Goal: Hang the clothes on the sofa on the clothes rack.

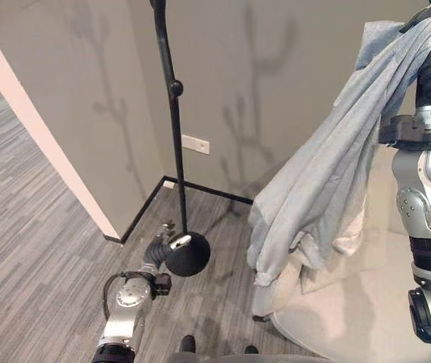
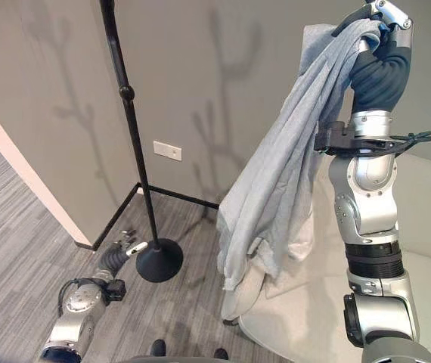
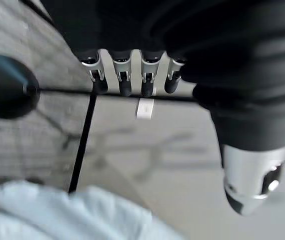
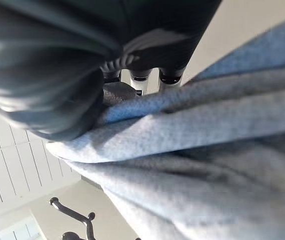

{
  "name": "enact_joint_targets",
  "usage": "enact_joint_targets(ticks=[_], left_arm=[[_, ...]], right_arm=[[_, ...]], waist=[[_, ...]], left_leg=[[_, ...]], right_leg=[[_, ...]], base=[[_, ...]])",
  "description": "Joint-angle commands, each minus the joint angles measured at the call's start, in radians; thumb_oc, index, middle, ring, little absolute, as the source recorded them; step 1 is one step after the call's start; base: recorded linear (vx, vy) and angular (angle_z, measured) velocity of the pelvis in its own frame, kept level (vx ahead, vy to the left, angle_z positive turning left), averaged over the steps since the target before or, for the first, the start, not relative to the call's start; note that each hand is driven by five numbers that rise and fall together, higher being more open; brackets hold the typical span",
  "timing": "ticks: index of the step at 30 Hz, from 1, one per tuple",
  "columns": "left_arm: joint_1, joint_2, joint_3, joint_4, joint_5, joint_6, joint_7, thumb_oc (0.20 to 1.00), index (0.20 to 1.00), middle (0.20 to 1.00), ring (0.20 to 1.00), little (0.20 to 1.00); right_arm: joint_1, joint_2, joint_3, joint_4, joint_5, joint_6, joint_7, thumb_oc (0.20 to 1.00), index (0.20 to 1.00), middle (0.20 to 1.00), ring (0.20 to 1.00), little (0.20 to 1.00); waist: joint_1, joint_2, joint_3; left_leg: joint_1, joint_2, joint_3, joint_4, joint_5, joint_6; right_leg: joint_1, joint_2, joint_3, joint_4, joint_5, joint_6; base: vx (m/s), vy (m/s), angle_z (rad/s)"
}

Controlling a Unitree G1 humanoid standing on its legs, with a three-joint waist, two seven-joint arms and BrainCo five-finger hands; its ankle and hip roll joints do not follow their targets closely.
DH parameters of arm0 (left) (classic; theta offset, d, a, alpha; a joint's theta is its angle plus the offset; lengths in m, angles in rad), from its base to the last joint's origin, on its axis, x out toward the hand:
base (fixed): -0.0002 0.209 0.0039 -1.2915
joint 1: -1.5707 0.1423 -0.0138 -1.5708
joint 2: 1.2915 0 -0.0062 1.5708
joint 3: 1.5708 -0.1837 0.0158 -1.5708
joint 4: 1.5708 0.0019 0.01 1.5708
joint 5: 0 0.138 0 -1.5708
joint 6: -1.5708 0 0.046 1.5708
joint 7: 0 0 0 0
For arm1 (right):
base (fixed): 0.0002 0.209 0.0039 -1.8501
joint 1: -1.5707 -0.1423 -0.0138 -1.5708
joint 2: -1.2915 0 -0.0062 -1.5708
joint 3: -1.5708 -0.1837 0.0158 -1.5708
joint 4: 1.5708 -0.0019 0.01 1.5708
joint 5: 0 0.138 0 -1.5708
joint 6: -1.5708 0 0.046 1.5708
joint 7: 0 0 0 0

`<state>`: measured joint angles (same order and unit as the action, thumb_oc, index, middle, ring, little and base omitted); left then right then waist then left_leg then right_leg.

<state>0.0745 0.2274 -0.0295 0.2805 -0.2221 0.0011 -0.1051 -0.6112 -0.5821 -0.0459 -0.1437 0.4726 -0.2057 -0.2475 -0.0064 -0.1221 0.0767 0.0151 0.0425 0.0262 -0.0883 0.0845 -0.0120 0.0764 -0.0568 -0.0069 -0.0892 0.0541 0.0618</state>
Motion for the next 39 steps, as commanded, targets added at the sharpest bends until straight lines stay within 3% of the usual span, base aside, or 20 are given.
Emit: enact_joint_targets(ticks=[1,10,27,39], left_arm=[[-0.048,0.014,-0.049,0.017,-0.059,-0.049,-0.043,1.0,1.0,1.0,1.0,1.0],[-0.096,0.041,-0.17,0.079,-0.023,-0.038,-0.092,1.0,1.0,1.0,1.0,1.0],[-0.156,0.031,-0.333,0.15,0.003,-0.023,-0.135,1.0,1.0,1.0,1.0,1.0],[-0.221,0.027,-0.478,0.254,0.121,-0.032,-0.134,1.0,1.0,1.0,1.0,1.0]], right_arm=[[-0.091,-0.01,-0.012,-0.043,0.07,-0.087,-0.001,0.2,0.2,0.2,0.2,0.2],[-0.067,0.033,-0.024,-0.11,0.093,-0.099,0.01,0.2,0.2,0.2,0.2,0.2],[-0.055,-0.018,-0.045,-0.134,0.061,-0.101,-0.031,0.2,0.2,0.2,0.2,0.2],[-0.122,-0.051,-0.047,-0.137,-0.013,-0.099,-0.081,0.2,0.2,0.2,0.2,0.2]], waist=[[0.012,0.04,-0.074],[-0.008,0.028,-0.073],[-0.036,0.015,-0.031],[-0.043,0.001,0.004]], left_leg=[[0.067,0.048,0.022,0.001,-0.119,-0.02],[0.066,0.05,0.025,0.001,-0.116,-0.019],[0.076,0.061,0.029,0.001,-0.125,-0.018],[0.084,0.065,0.029,0.001,-0.128,-0.016]], right_leg=[[-0.091,-0.032,-0.006,0.002,0.036,-0.005],[-0.108,-0.028,-0.003,0.002,0.046,-0.008],[-0.125,-0.015,0.001,0.002,0.037,-0.014],[-0.13,-0.012,-0.003,0.002,0.039,-0.016]], base=[[0.04,-0.035,-0.07],[0.02,-0.03,-0.05],[0.02,-0.029,-0.02],[0.0,-0.026,-0.03]])
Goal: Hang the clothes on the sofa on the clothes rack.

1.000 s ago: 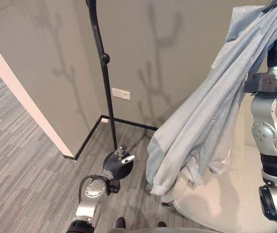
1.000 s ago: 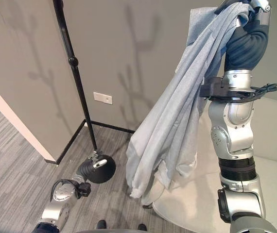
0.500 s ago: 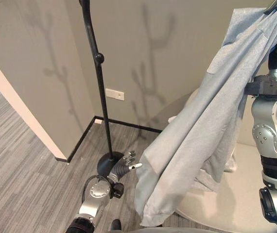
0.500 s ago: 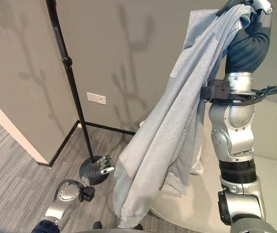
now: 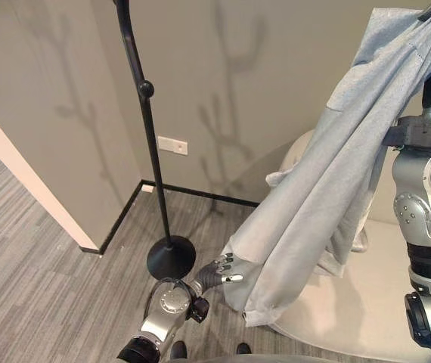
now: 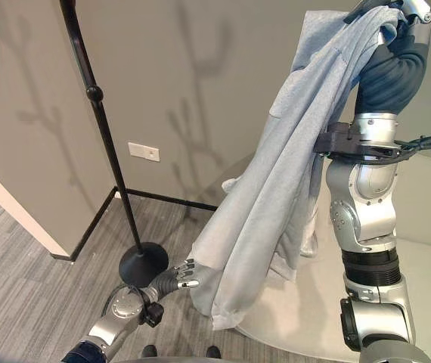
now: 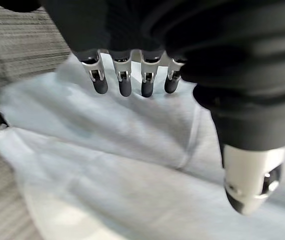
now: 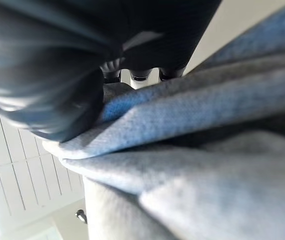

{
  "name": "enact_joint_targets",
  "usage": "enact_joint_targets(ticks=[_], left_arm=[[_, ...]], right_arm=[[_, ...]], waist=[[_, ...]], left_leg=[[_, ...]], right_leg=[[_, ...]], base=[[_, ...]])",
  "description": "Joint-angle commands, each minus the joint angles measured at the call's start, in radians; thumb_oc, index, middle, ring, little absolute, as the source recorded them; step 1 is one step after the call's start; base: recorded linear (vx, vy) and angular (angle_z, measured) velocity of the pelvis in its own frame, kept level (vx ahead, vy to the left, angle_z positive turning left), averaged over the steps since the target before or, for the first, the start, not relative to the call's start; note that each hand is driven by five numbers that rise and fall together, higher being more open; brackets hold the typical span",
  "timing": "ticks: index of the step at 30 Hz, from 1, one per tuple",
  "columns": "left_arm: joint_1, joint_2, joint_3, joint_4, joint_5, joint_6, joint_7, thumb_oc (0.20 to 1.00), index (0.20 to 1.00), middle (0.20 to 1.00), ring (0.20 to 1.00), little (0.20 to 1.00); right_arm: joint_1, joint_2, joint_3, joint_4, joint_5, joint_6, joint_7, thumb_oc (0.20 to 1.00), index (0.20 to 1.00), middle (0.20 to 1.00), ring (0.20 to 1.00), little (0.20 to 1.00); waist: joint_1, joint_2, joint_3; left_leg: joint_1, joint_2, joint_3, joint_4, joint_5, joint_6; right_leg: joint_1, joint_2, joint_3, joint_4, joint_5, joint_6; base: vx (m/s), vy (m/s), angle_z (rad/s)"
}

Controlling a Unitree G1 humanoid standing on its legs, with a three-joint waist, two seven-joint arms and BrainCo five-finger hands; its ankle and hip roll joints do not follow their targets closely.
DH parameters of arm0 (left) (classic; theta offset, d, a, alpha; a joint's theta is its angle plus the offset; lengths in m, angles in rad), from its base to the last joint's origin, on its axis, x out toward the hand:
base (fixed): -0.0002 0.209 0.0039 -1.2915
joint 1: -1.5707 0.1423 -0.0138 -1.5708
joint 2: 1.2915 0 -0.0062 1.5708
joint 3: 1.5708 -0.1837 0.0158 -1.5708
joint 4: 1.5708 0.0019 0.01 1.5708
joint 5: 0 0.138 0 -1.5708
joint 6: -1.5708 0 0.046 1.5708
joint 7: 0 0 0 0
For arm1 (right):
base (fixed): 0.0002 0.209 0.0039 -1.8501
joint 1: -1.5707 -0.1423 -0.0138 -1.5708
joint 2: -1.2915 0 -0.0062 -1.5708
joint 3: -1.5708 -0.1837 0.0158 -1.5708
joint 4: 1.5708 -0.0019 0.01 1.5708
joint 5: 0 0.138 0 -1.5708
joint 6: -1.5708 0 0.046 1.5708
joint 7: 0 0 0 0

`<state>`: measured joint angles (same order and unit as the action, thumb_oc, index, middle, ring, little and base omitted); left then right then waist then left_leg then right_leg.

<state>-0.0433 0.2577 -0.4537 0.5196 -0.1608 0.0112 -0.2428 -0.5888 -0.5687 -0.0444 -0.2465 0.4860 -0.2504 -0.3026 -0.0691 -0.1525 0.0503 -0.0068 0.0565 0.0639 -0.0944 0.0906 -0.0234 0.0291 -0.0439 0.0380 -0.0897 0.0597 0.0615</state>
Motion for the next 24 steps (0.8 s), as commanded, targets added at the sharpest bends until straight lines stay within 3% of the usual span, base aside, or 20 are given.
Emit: enact_joint_targets(ticks=[1,6,12,24], left_arm=[[-0.107,-0.003,-0.054,0.02,0.065,-0.043,0.009,1.0,1.0,1.0,1.0,1.0],[-0.112,-0.001,-0.032,0.044,0.087,-0.05,0.038,1.0,1.0,1.0,1.0,1.0],[-0.076,0.026,0.082,0.02,0.104,-0.057,0.105,1.0,1.0,1.0,1.0,1.0],[-0.126,0.025,0.128,0.046,0.152,-0.071,0.18,1.0,1.0,1.0,1.0,1.0]], right_arm=[[-0.143,-0.063,-0.051,-0.04,-0.028,-0.054,-0.026,0.2,0.2,0.2,0.2,0.2],[-0.129,-0.062,-0.059,-0.057,-0.037,-0.049,-0.024,0.2,0.2,0.2,0.2,0.2],[-0.065,-0.081,-0.103,-0.073,-0.024,-0.044,-0.014,0.2,0.2,0.2,0.2,0.2],[0.005,-0.081,-0.12,-0.124,0.01,-0.037,0.008,0.2,0.2,0.2,0.2,0.2]], waist=[[0.02,0.031,0.033],[0.022,0.024,0.039],[0.032,0.012,0.032],[0.022,-0.006,0.023]], left_leg=[[0.106,0.051,-0.009,0.007,-0.134,-0.005],[0.109,0.053,-0.01,0.007,-0.136,-0.005],[0.106,0.057,-0.011,0.007,-0.138,-0.006],[0.097,0.066,-0.012,0.007,-0.138,-0.011]], right_leg=[[-0.082,-0.025,-0.048,0.002,0.034,-0.016],[-0.082,-0.023,-0.049,0.002,0.035,-0.016],[-0.088,-0.015,-0.054,0.002,0.035,-0.016],[-0.102,-0.007,-0.052,0.002,0.036,-0.016]], base=[[0.0,-0.02,-0.04],[0.01,-0.014,0.0],[0.02,-0.034,0.0],[0.02,-0.034,0.0]])
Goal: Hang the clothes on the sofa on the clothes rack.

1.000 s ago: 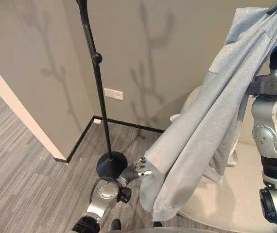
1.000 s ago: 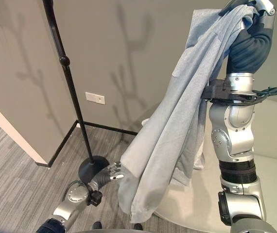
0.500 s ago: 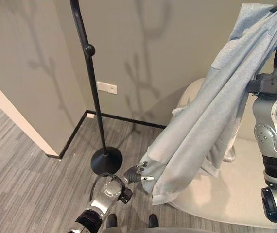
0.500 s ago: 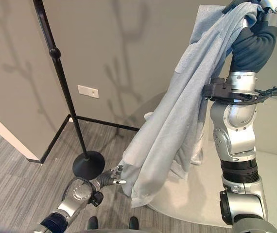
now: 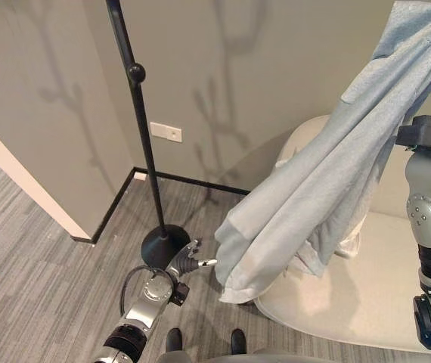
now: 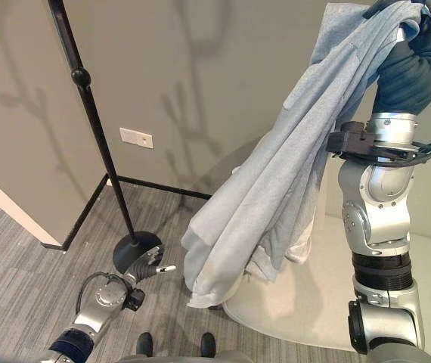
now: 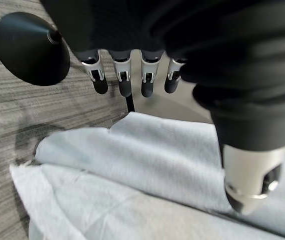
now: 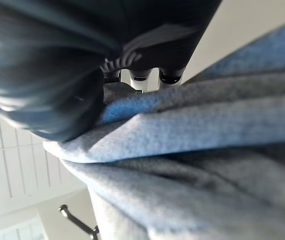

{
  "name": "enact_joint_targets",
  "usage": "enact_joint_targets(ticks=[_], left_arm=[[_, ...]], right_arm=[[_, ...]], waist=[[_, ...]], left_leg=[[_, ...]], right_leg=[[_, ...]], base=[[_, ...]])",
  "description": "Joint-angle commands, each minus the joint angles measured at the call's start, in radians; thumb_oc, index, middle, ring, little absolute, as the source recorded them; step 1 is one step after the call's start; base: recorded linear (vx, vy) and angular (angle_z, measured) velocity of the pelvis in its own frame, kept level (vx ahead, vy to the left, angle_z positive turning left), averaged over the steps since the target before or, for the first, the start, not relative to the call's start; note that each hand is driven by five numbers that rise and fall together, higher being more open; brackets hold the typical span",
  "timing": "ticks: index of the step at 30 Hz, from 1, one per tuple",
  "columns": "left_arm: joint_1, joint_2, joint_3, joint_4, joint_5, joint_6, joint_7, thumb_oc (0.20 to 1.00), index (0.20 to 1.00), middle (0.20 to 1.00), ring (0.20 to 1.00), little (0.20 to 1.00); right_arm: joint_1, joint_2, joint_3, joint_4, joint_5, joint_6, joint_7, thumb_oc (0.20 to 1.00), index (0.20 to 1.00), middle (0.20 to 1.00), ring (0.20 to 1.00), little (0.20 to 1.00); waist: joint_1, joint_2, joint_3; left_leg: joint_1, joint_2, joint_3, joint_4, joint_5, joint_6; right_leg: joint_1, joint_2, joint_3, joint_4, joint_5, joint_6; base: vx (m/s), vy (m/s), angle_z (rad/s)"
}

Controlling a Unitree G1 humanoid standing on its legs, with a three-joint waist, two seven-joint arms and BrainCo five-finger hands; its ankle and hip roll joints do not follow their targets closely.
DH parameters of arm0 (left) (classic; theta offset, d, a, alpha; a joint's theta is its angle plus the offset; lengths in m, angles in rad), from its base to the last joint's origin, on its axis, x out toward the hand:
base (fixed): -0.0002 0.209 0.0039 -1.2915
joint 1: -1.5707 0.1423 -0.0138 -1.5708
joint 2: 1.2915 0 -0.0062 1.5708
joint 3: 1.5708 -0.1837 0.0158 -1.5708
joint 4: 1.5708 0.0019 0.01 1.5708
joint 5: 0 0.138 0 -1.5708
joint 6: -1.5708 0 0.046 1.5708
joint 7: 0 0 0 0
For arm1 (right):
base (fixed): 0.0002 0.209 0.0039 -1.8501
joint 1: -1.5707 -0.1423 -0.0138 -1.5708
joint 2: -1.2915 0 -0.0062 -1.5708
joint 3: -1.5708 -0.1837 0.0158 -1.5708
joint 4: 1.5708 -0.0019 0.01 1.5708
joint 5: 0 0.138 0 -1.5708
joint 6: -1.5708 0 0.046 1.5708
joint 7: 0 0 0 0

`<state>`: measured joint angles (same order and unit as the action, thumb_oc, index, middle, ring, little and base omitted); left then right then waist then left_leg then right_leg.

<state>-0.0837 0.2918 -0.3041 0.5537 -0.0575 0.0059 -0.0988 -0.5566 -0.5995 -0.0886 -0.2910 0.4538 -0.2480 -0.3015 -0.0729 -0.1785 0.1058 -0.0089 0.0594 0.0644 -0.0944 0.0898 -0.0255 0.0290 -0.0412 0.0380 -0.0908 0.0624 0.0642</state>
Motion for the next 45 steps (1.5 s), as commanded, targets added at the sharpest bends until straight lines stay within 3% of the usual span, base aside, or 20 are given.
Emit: enact_joint_targets(ticks=[1,13,22,45], left_arm=[[-0.092,-0.007,-0.022,0.014,0.054,-0.067,0.04,1.0,1.0,1.0,1.0,1.0],[-0.223,-0.002,-0.072,0.038,0.073,-0.067,0.088,1.0,1.0,1.0,1.0,1.0],[-0.329,0.014,-0.115,0.077,0.075,-0.067,0.113,1.0,1.0,1.0,1.0,1.0],[-0.401,-0.047,-0.222,0.085,0.07,-0.059,0.095,1.0,1.0,1.0,1.0,1.0]], right_arm=[[-0.024,-0.049,-0.079,-0.085,0.045,-0.041,0.007,0.2,0.2,0.2,0.2,0.2],[0.005,-0.017,-0.084,-0.179,0.039,-0.041,0.014,0.2,0.2,0.2,0.2,0.2],[-0.01,-0.021,-0.094,-0.207,0.044,-0.054,0.009,0.2,0.2,0.2,0.2,0.2],[-0.157,-0.136,-0.022,-0.234,-0.047,-0.035,-0.028,0.2,0.2,0.2,0.2,0.2]], waist=[[0.025,0.019,-0.032],[0.002,0.004,0.015],[-0.014,-0.004,0.09],[-0.038,0.028,0.191]], left_leg=[[0.099,0.063,-0.012,0.007,-0.138,-0.009],[0.092,0.073,-0.01,0.007,-0.139,-0.014],[0.091,0.09,-0.003,0.007,-0.138,-0.021],[0.101,0.106,-0.002,0.007,-0.136,-0.023]], right_leg=[[-0.103,-0.009,-0.051,0.004,0.033,-0.019],[-0.126,0.002,-0.041,0.004,0.036,-0.023],[-0.146,0.014,-0.038,0.004,0.048,-0.023],[-0.152,0.022,-0.037,0.004,0.064,-0.019]], base=[[0.02,-0.048,0.0],[0.01,-0.049,-0.01],[-0.01,-0.072,-0.02],[-0.01,-0.032,-0.02]])
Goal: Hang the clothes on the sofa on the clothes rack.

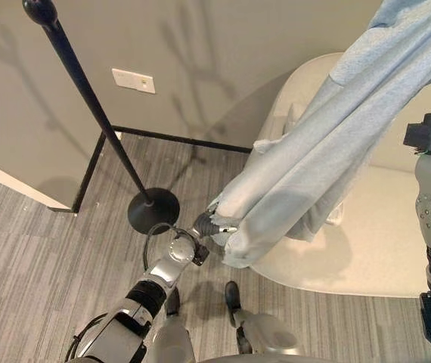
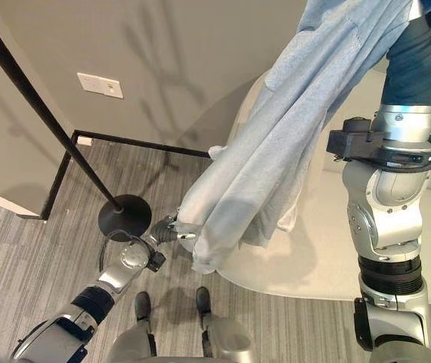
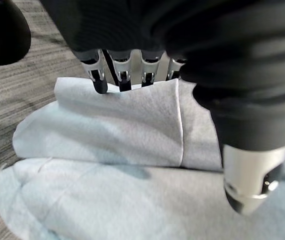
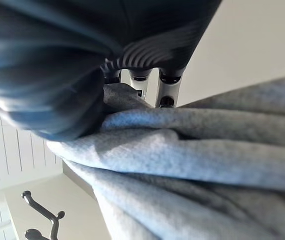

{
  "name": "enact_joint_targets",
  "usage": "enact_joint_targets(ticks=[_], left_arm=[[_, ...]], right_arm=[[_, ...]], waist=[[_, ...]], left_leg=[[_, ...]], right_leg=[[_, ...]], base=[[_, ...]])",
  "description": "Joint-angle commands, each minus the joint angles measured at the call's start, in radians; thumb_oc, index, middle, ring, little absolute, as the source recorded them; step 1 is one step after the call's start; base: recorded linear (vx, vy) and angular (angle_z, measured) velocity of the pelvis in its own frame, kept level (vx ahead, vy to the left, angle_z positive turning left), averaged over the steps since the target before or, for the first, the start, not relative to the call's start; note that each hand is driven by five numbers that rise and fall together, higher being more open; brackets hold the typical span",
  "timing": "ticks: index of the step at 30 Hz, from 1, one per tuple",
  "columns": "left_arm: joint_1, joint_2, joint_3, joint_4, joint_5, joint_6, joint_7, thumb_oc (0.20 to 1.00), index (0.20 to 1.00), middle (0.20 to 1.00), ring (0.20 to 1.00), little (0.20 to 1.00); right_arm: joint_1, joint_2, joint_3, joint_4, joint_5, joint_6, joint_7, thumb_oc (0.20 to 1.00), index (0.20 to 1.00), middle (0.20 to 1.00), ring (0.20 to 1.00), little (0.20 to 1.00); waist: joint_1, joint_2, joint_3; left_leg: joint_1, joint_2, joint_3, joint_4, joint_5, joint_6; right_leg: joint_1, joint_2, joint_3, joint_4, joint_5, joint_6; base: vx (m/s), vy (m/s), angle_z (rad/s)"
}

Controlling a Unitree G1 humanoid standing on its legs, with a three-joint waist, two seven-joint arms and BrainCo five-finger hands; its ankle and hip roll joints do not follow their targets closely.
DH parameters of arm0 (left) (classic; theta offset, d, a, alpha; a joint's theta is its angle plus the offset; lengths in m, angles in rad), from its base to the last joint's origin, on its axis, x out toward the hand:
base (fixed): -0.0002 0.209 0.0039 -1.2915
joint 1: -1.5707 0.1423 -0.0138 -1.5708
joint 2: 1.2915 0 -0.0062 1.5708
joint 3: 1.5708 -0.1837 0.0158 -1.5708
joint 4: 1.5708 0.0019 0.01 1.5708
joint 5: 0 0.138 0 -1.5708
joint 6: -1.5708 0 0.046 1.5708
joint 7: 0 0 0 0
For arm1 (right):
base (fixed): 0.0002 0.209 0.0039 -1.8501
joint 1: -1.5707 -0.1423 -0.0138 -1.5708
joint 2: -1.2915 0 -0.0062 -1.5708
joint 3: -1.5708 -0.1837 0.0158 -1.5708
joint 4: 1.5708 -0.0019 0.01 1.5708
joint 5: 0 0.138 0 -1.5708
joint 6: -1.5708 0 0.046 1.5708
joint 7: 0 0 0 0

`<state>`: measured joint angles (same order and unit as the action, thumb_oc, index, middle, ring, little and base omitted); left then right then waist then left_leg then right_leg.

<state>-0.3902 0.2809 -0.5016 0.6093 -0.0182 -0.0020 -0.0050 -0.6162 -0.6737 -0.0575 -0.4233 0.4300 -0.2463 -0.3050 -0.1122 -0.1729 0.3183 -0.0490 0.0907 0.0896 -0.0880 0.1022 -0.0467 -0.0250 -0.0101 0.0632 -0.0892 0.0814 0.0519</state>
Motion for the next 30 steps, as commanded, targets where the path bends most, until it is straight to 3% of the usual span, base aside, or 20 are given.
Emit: enact_joint_targets(ticks=[1,16,17,25,30], left_arm=[[-0.112,-0.034,-0.031,0.037,0.034,-0.053,0.008,1.0,1.0,1.0,1.0,1.0],[-0.252,-0.028,-0.134,0.072,0.094,-0.065,0.057,1.0,1.0,1.0,1.0,1.0],[-0.248,-0.036,-0.139,0.074,0.095,-0.067,0.054,0.2,0.2,0.2,0.2,0.2],[-0.242,-0.04,-0.118,0.054,0.082,-0.063,0.062,0.2,0.2,0.2,0.2,0.2],[-0.207,-0.011,-0.007,0.015,0.052,-0.059,0.098,0.2,0.2,0.2,0.2,0.2]], right_arm=[[-0.104,-0.068,-0.051,-0.105,-0.026,-0.036,-0.026,0.2,0.2,0.2,0.2,0.2],[-0.193,-0.147,-0.014,-0.132,-0.06,-0.031,-0.054,0.2,0.2,0.2,0.2,0.2],[-0.196,-0.147,-0.014,-0.132,-0.062,-0.031,-0.055,0.2,0.2,0.2,0.2,0.2],[-0.234,-0.158,-0.001,-0.112,-0.086,-0.027,-0.067,0.2,0.2,0.2,0.2,0.2],[-0.251,-0.127,0.024,-0.09,-0.091,-0.015,-0.065,0.2,0.2,0.2,0.2,0.2]], waist=[[-0.001,0.023,-0.014],[-0.032,0.027,0.08],[-0.033,0.028,0.082],[-0.034,0.038,0.075],[-0.02,0.052,0.012]], left_leg=[[0.142,0.076,-0.027,0.001,-0.149,-0.003],[0.157,0.088,-0.017,0.001,-0.151,-0.007],[0.161,0.089,-0.017,0.001,-0.152,-0.007],[0.167,0.088,-0.022,0.001,-0.155,-0.007],[0.163,0.089,-0.028,0.001,-0.155,-0.007]], right_leg=[[-0.099,-0.008,-0.062,0.002,0.046,-0.007],[-0.106,-0.007,-0.06,0.002,0.06,-0.006],[-0.104,-0.007,-0.061,0.002,0.06,-0.006],[-0.091,-0.008,-0.069,0.002,0.056,-0.004],[-0.084,-0.011,-0.079,0.002,0.047,0.001]], base=[[0.0,0.0,0.0],[-0.01,-0.018,-0.01],[0.0,0.0,0.0],[0.0,0.0,0.0],[0.03,0.023,0.03]])
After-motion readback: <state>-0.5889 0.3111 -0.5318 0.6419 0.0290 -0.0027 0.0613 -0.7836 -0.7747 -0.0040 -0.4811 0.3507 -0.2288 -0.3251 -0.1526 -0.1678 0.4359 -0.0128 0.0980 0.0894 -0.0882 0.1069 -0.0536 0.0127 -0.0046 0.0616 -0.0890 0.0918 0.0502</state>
